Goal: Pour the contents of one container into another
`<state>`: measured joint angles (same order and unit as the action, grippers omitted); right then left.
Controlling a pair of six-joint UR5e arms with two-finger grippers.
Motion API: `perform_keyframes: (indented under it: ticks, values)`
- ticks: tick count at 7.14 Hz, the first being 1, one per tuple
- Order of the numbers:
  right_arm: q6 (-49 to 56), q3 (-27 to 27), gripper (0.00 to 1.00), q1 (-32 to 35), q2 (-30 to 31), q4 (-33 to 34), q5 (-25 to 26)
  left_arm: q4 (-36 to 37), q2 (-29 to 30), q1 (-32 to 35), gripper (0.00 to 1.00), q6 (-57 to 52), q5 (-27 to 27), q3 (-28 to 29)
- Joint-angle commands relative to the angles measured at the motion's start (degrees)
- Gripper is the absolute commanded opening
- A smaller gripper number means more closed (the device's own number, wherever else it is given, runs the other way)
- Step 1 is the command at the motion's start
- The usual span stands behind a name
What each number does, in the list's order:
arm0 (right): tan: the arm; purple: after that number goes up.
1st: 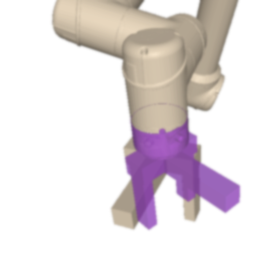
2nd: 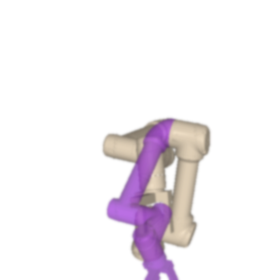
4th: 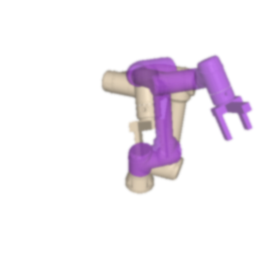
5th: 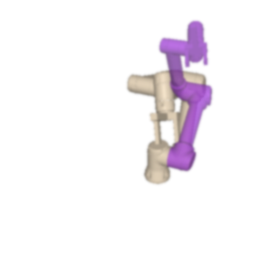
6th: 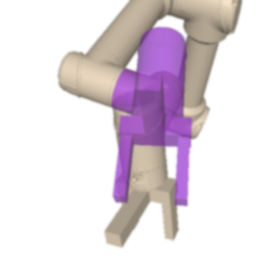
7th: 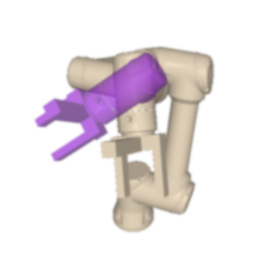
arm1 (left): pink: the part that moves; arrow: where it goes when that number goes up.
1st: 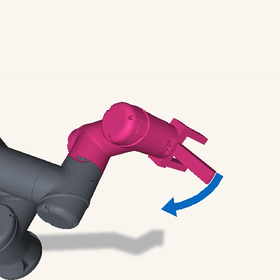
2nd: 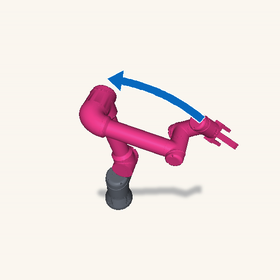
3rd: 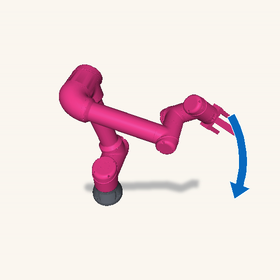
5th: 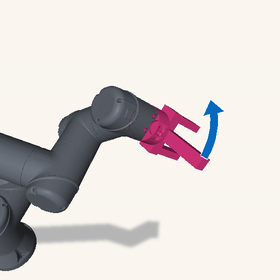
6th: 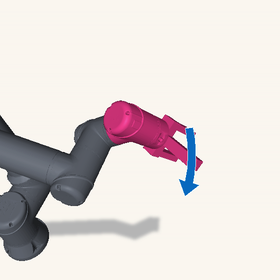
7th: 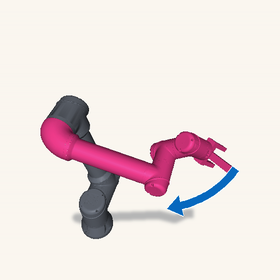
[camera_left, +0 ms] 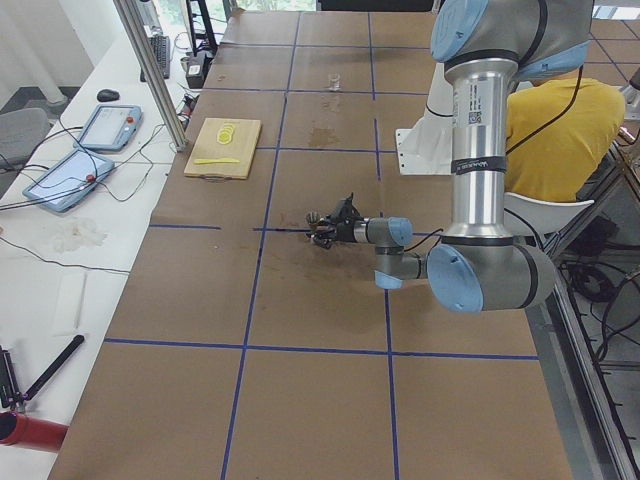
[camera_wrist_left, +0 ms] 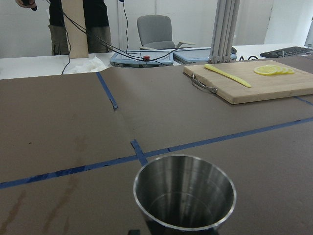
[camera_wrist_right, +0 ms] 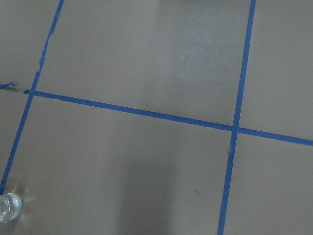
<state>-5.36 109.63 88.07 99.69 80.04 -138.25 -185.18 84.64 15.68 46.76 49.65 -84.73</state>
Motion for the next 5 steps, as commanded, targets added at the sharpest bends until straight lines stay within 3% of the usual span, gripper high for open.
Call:
perform_keyframes:
  ticks: [1, 2, 4, 5]
  values:
    - [0.0, 0.0, 1.0, 0.0, 0.0, 0.0, 0.0, 0.0, 0.0, -0.1, 0.55, 0.0, 0.0, 0.1]
    - [0.0, 0.1, 1.0, 0.0, 0.1, -0.1, 0.0, 0.0, 0.0, -0.1, 0.55, 0.0, 0.0, 0.1]
    - [0.0, 0.1, 1.0, 0.0, 0.1, 0.0, 0.0, -0.4, -0.1, -0.1, 0.1, 0.0, 0.1, 0.4]
    - [0.0, 0.1, 1.0, 0.0, 0.1, -0.1, 0.0, -1.0, -0.1, -0.1, 0.0, 0.0, 0.3, 0.3]
